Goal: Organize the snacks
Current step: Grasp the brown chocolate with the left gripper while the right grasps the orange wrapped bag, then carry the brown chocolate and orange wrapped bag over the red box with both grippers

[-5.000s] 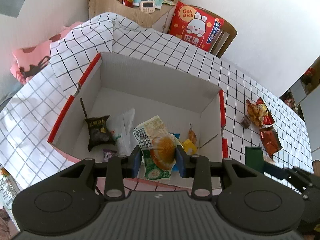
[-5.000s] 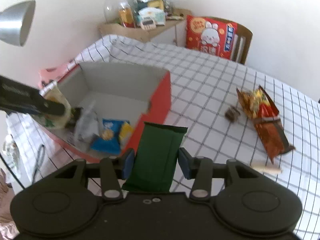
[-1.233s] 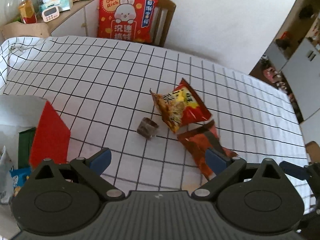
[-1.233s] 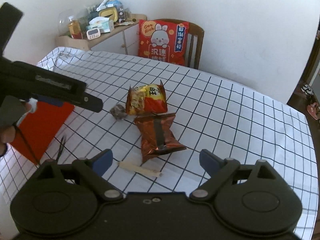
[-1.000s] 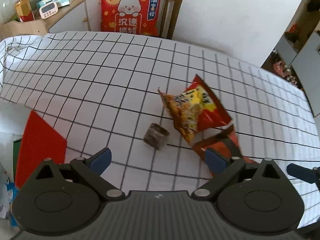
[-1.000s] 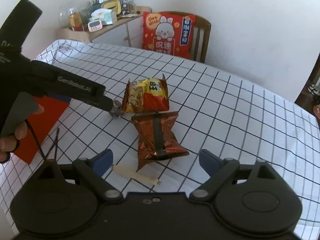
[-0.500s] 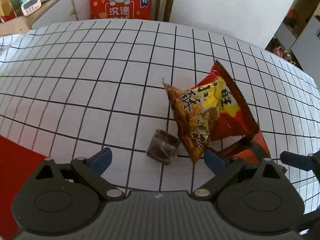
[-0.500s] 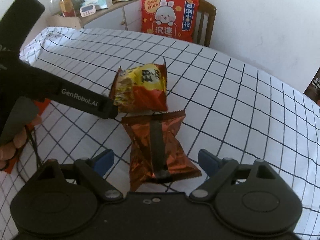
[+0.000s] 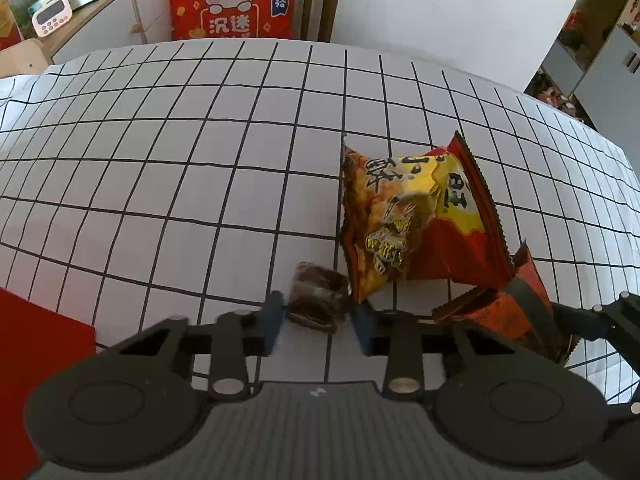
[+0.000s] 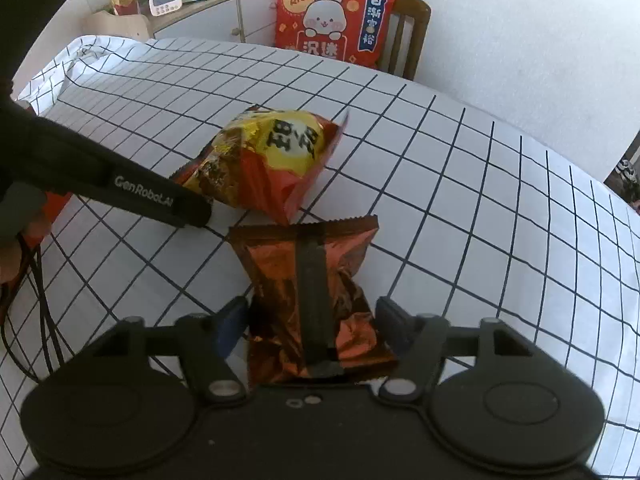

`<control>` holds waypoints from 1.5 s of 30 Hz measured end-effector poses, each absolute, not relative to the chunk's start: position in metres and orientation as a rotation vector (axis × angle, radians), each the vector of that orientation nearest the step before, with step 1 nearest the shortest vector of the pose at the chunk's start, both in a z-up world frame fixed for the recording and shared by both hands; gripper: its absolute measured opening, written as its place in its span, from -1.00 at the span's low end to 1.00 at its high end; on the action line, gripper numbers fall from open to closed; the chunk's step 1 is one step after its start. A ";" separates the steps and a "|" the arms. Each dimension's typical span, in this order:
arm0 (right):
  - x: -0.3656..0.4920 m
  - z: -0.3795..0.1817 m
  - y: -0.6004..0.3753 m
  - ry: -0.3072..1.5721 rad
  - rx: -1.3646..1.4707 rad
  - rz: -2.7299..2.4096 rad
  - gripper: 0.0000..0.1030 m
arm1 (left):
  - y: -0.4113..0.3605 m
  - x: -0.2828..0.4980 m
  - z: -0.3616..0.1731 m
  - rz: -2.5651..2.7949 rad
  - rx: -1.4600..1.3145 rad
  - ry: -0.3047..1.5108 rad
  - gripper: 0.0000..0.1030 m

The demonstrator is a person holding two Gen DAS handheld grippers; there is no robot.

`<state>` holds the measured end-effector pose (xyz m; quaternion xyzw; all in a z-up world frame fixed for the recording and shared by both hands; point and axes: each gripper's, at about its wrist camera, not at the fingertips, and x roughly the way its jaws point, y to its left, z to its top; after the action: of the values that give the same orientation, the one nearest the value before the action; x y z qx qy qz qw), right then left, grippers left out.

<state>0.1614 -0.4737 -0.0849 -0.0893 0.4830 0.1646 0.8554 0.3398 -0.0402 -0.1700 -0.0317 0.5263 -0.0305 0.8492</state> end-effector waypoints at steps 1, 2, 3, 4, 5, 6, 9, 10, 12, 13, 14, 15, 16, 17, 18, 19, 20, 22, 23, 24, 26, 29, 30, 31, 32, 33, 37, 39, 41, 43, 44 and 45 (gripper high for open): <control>0.160 -0.084 -0.474 1.013 -0.188 0.342 0.16 | -0.040 0.340 -0.169 -0.060 -0.068 1.108 -0.35; 0.160 -0.083 -0.474 1.012 -0.187 0.339 0.11 | -0.040 0.339 -0.169 -0.056 -0.068 1.108 -0.36; 0.159 -0.082 -0.474 1.011 -0.186 0.336 0.04 | -0.039 0.338 -0.168 -0.052 -0.066 1.109 -0.36; 0.158 -0.081 -0.474 1.009 -0.185 0.332 0.00 | -0.038 0.334 -0.167 -0.048 -0.065 1.112 -0.37; 0.157 -0.080 -0.475 1.007 -0.182 0.328 -0.08 | -0.037 0.332 -0.166 -0.042 -0.069 1.115 -0.37; 0.156 -0.079 -0.476 1.009 -0.175 0.323 -0.11 | -0.037 0.329 -0.164 -0.040 -0.078 1.116 -0.37; 0.151 -0.071 -0.481 1.004 -0.138 0.326 -0.15 | -0.035 0.319 -0.155 -0.038 -0.100 1.109 -0.37; 0.149 -0.068 -0.482 1.002 -0.130 0.329 -0.16 | -0.034 0.317 -0.152 -0.034 -0.106 1.110 -0.37; 0.143 -0.060 -0.484 0.995 -0.115 0.331 -0.17 | -0.033 0.310 -0.144 -0.032 -0.118 1.110 -0.37; 0.140 -0.055 -0.485 0.990 -0.104 0.333 -0.17 | -0.033 0.306 -0.140 -0.031 -0.122 1.105 -0.37; 0.136 -0.051 -0.485 0.986 -0.093 0.337 -0.17 | -0.033 0.303 -0.135 -0.032 -0.127 1.102 -0.37; 0.133 -0.046 -0.486 0.981 -0.082 0.342 -0.17 | -0.032 0.298 -0.130 -0.037 -0.132 1.100 -0.37; 0.129 -0.041 -0.485 0.976 -0.076 0.348 -0.17 | -0.033 0.293 -0.125 -0.041 -0.132 1.094 -0.37; 0.126 -0.036 -0.485 0.972 -0.073 0.351 -0.17 | -0.032 0.288 -0.120 -0.042 -0.131 1.087 -0.37; 0.123 -0.032 -0.484 0.967 -0.071 0.354 -0.17 | -0.031 0.281 -0.114 -0.046 -0.134 1.078 -0.37; 0.119 -0.027 -0.483 0.962 -0.069 0.361 -0.17 | -0.031 0.275 -0.109 -0.049 -0.141 1.075 -0.37; 0.116 -0.023 -0.482 0.958 -0.068 0.366 -0.17 | -0.030 0.270 -0.105 -0.049 -0.145 1.071 -0.37; 0.108 -0.015 -0.482 0.951 -0.061 0.376 -0.17 | -0.028 0.259 -0.096 -0.048 -0.144 1.059 -0.37; 0.104 -0.011 -0.482 0.950 -0.057 0.380 -0.17 | -0.027 0.254 -0.092 -0.047 -0.140 1.056 -0.37; 0.100 -0.007 -0.481 0.947 -0.053 0.382 -0.17 | -0.026 0.248 -0.087 -0.045 -0.137 1.055 -0.37; 0.092 0.001 -0.479 0.944 -0.048 0.387 -0.17 | -0.022 0.237 -0.079 -0.047 -0.141 1.052 -0.37; 0.081 0.013 -0.475 0.934 -0.043 0.403 -0.17 | -0.018 0.221 -0.067 -0.054 -0.150 1.038 -0.37; 0.076 0.018 -0.473 0.930 -0.042 0.408 -0.17 | -0.016 0.216 -0.063 -0.055 -0.156 1.036 -0.37; 0.072 0.023 -0.471 0.923 -0.039 0.416 -0.17 | -0.013 0.211 -0.060 -0.055 -0.163 1.034 -0.37; 0.068 0.027 -0.470 0.918 -0.037 0.423 -0.17 | -0.010 0.206 -0.057 -0.054 -0.170 1.031 -0.37; 0.063 0.032 -0.468 0.913 -0.036 0.429 -0.17 | -0.006 0.199 -0.053 -0.056 -0.177 1.026 -0.37; 0.045 0.050 -0.457 0.891 -0.043 0.461 -0.17 | 0.008 0.178 -0.040 -0.055 -0.193 1.004 -0.37; 0.038 0.056 -0.449 0.884 -0.046 0.476 -0.17 | 0.017 0.168 -0.035 -0.053 -0.205 1.005 -0.37; 0.032 0.062 -0.441 0.878 -0.048 0.493 -0.17 | 0.027 0.157 -0.029 -0.050 -0.214 1.004 -0.37; 0.028 0.067 -0.432 0.873 -0.048 0.508 -0.17 | 0.037 0.147 -0.024 -0.047 -0.226 1.002 -0.37; 0.026 0.069 -0.429 0.871 -0.050 0.516 -0.17 | 0.042 0.141 -0.022 -0.046 -0.230 1.000 -0.37; 0.023 0.071 -0.423 0.870 -0.051 0.525 -0.17 | 0.048 0.136 -0.020 -0.044 -0.237 0.999 -0.37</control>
<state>0.0233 -0.4231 0.0712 -0.0243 0.4164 0.2513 0.8734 0.1359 0.0481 -0.0197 -0.1134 0.4779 -0.0209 0.8708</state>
